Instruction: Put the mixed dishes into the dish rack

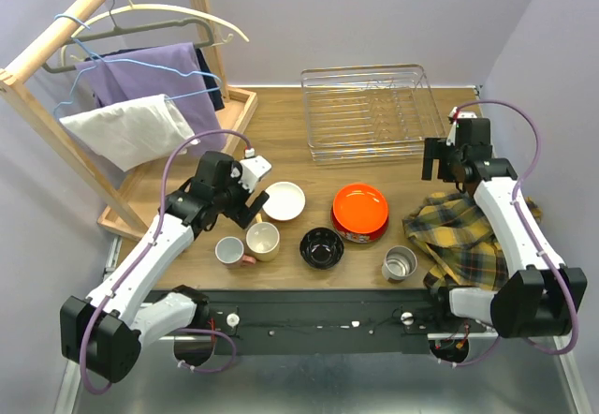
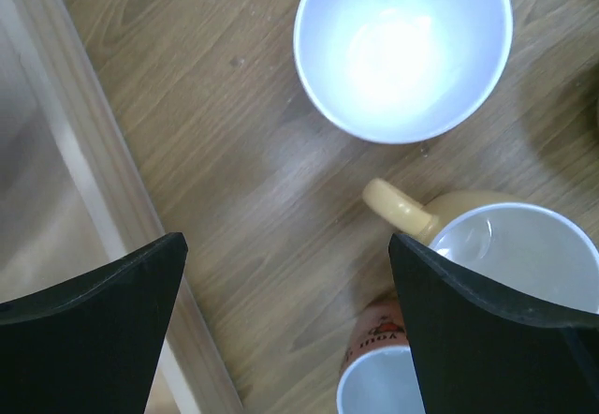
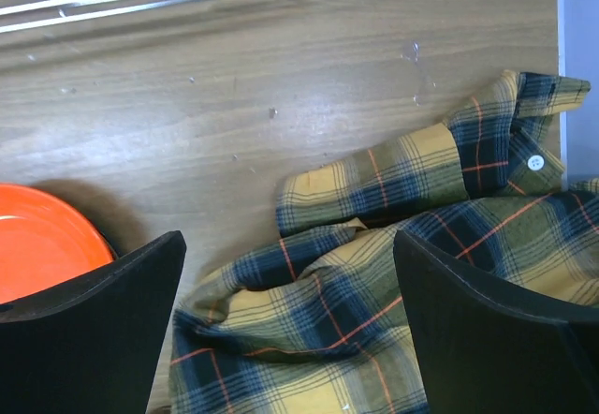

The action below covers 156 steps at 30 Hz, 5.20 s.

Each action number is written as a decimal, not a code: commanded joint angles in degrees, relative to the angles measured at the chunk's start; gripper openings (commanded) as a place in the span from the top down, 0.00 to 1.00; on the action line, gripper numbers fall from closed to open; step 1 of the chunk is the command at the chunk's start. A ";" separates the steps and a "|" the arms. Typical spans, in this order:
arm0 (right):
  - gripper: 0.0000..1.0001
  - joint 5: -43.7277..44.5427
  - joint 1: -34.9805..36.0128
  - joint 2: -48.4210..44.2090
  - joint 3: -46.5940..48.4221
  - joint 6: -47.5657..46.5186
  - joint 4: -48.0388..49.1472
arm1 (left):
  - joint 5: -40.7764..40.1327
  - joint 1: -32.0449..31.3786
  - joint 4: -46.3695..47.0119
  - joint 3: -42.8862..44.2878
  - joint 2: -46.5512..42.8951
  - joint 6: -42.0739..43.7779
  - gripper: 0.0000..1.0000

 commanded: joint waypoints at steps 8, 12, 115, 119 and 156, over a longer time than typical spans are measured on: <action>0.02 -22.09 1.07 13.43 17.60 -4.50 3.32 | -0.11 -0.16 -8.38 1.99 -2.04 -1.62 0.01; 0.09 -19.29 5.10 21.88 22.82 0.00 8.32 | 2.00 -0.16 -9.87 -1.62 -6.78 3.48 0.04; 0.62 -1.78 33.15 21.27 5.21 -43.95 6.67 | 17.12 13.73 -1.44 -5.76 -13.13 2.80 0.11; 0.54 -7.76 33.15 26.10 13.41 -40.79 3.15 | 17.91 13.38 -1.62 -4.88 -12.07 2.61 0.11; 0.99 -16.73 23.05 27.08 18.00 -59.14 -12.93 | 25.47 11.27 -3.46 -2.24 -6.44 3.84 0.14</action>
